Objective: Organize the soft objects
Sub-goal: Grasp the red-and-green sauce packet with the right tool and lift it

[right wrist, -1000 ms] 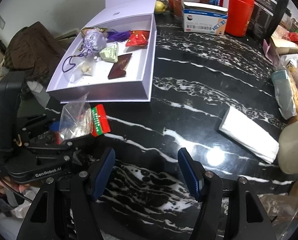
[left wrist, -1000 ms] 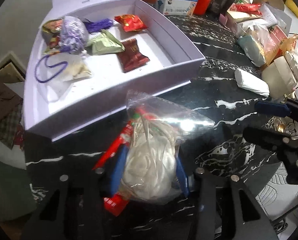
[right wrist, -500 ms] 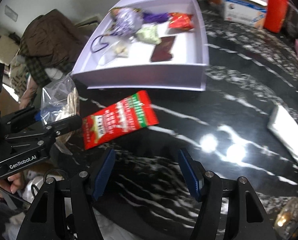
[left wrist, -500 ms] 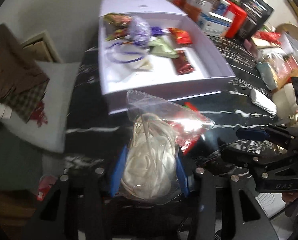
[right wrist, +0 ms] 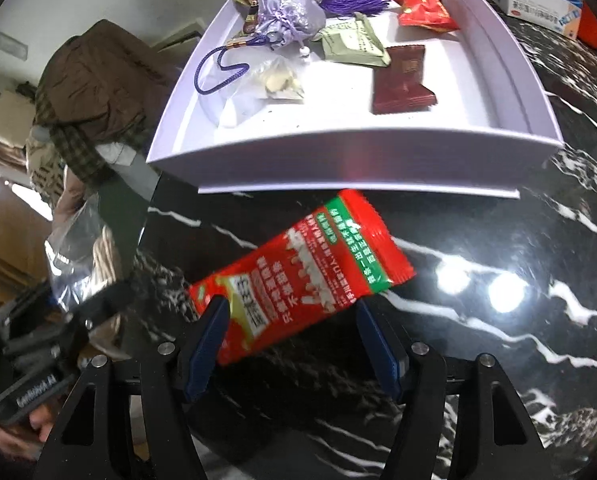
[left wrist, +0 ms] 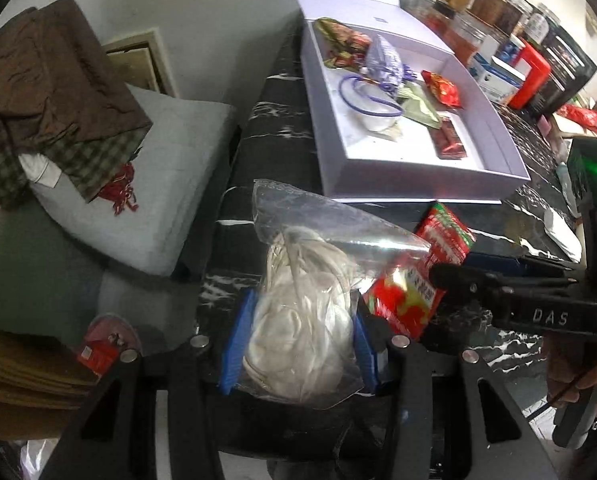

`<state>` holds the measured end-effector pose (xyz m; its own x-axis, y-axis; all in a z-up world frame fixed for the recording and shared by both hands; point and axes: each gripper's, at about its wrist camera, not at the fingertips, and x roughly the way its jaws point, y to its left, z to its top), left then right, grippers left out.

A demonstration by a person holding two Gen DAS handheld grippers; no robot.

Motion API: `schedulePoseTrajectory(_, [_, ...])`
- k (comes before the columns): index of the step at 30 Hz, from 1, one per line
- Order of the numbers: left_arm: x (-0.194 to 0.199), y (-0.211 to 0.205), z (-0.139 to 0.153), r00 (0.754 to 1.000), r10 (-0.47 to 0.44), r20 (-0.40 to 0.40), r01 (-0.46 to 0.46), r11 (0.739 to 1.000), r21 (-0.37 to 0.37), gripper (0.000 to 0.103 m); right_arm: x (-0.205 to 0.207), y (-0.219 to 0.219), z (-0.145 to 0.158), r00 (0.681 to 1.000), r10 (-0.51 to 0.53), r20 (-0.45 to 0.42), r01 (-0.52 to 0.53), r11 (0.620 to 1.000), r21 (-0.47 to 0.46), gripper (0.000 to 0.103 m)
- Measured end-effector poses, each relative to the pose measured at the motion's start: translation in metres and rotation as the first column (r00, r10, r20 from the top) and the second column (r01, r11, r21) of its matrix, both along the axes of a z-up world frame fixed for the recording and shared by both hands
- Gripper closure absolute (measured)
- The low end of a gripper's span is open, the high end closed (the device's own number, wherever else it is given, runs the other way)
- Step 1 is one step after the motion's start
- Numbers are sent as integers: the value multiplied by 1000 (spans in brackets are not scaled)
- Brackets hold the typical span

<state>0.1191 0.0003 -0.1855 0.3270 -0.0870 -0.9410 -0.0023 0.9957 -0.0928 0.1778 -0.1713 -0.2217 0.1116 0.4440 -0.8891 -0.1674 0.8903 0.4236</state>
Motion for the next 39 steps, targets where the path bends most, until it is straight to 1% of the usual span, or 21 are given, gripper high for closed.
schedulePoseTrajectory(4, [-1, 3, 2, 1000, 15, 3, -15, 1000, 7, 57, 4, 17, -2, 1000, 3, 26, -3, 1000, -3, 35])
schedulePoseTrajectory(8, [-3, 4, 3, 999, 34, 2, -34, 999, 15, 57, 4, 37, -1, 998, 31, 45, -28, 998, -57, 27])
schedulePoseTrajectory(9, [-3, 5, 3, 999, 42, 1, -42, 999, 16, 57, 3, 43, -1, 998, 45, 51, -41, 996, -74, 27])
schedulePoseTrajectory(11, [-5, 7, 3, 998, 61, -3, -61, 998, 17, 57, 1, 58, 0, 994, 83, 68, -75, 991, -109, 22])
schedulePoseTrajectory(14, [-9, 9, 2, 997, 82, -13, -82, 996, 22, 57, -3, 76, -2, 987, 125, 99, -104, 976, -193, 17])
schedulePoseTrajectory(17, [-12, 9, 1, 996, 86, -21, -86, 996, 32, 57, -11, 97, -5, 973, 190, 129, -146, 945, -291, 16])
schedulePoseTrajectory(18, [-13, 8, 1, 996, 84, -22, -83, 996, 37, 57, -14, 103, -6, 965, 220, 142, -164, 930, -330, 17])
schedulePoseTrajectory(19, [-13, 7, 1, 996, 82, -22, -81, 996, 39, 57, -17, 106, -7, 959, 239, 150, -174, 919, -353, 20])
schedulePoseTrajectory(20, [-14, 7, 1, 997, 80, -22, -79, 996, 40, 57, -21, 109, -7, 951, 262, 163, -187, 910, -369, 24])
schedulePoseTrajectory(21, [-14, 6, 2, 997, 79, -23, -78, 996, 37, 57, -22, 108, -6, 948, 268, 172, -191, 911, -366, 29])
schedulePoseTrajectory(22, [-14, 5, 2, 997, 78, -25, -77, 997, 31, 57, -22, 110, -4, 944, 278, 176, -199, 909, -365, 38])
schedulePoseTrajectory(24, [-14, 3, 2, 997, 74, -27, -73, 997, 22, 57, -22, 107, -2, 937, 305, 168, -229, 903, -363, 45])
schedulePoseTrajectory(26, [-14, -1, 4, 998, 63, -23, -62, 998, 14, 57, -24, 103, -2, 933, 322, 162, -249, 901, -355, 50])
schedulePoseTrajectory(28, [-14, -5, 5, 998, 51, -20, -51, 999, 9, 57, -26, 95, -2, 930, 334, 156, -264, 899, -350, 53])
schedulePoseTrajectory(33, [-15, -13, 6, 999, 36, -21, -37, 999, -9, 57, -29, 59, -2, 946, 296, 133, -243, 918, -315, 54])
schedulePoseTrajectory(36, [-14, -16, 5, 999, 31, -24, -32, 999, -16, 57, -29, 41, -1, 953, 280, 119, -243, 936, -255, 53])
schedulePoseTrajectory(39, [-14, -19, 5, 999, 24, -28, -25, 999, -24, 57, -26, 28, -2, 971, 215, 108, -188, 957, -219, 44])
